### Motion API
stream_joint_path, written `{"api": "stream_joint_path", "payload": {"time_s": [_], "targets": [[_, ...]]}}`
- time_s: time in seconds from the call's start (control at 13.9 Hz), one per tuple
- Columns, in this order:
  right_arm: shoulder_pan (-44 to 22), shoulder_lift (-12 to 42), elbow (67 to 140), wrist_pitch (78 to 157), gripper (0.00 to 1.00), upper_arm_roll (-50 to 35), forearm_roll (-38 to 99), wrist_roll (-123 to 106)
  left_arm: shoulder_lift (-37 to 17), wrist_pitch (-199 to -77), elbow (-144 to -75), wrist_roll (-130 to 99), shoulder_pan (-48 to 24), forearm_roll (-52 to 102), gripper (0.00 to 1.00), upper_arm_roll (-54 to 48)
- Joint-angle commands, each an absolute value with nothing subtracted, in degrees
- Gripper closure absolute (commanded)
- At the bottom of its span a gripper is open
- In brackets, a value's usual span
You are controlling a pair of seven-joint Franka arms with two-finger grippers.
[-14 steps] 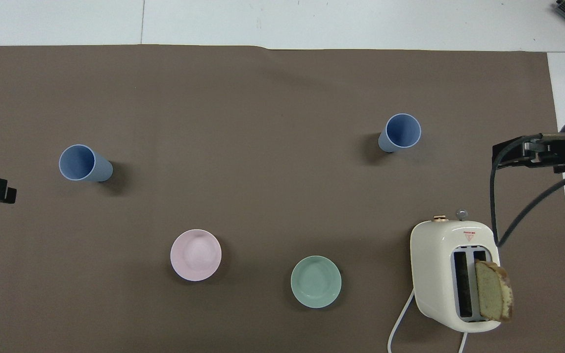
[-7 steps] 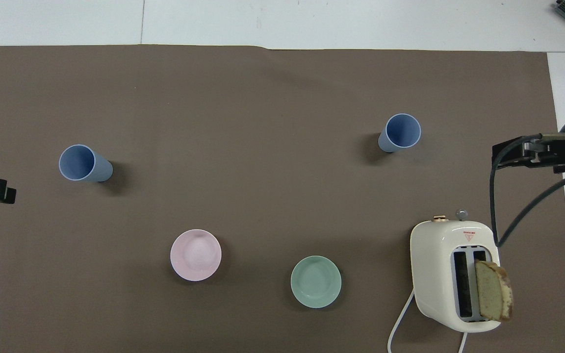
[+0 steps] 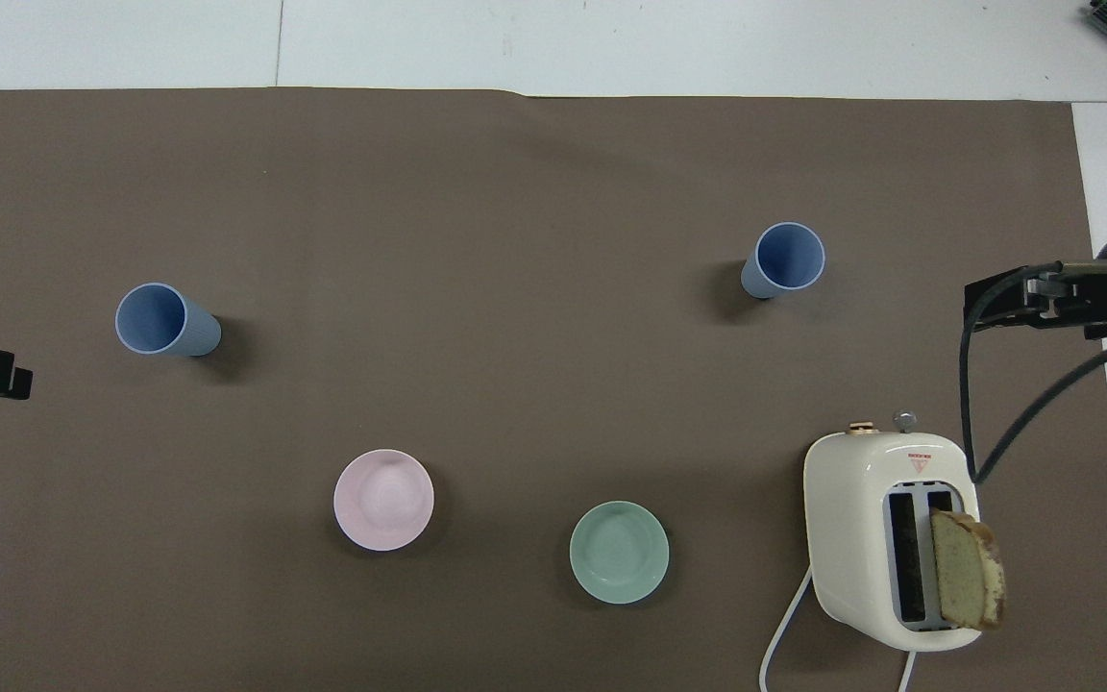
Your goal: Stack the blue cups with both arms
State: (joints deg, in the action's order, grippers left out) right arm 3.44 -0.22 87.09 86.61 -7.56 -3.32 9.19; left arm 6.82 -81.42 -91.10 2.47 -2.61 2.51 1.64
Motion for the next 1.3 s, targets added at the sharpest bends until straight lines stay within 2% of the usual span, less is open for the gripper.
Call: {"api": "stream_joint_path", "payload": {"time_s": [0.0,1.23], "targets": [[4.6,-1.4,88.6,87.4,0.0,-8.0,-1.9,8.1,7.8,-81.5,-91.9,2.9,-3.0,1.8,0.0,1.8],[4.6,-1.4,88.6,87.4,0.0,-8.0,-1.8,8.1,8.2,-83.0,-93.1,2.9,-2.9,1.8,0.0,1.8]]}}
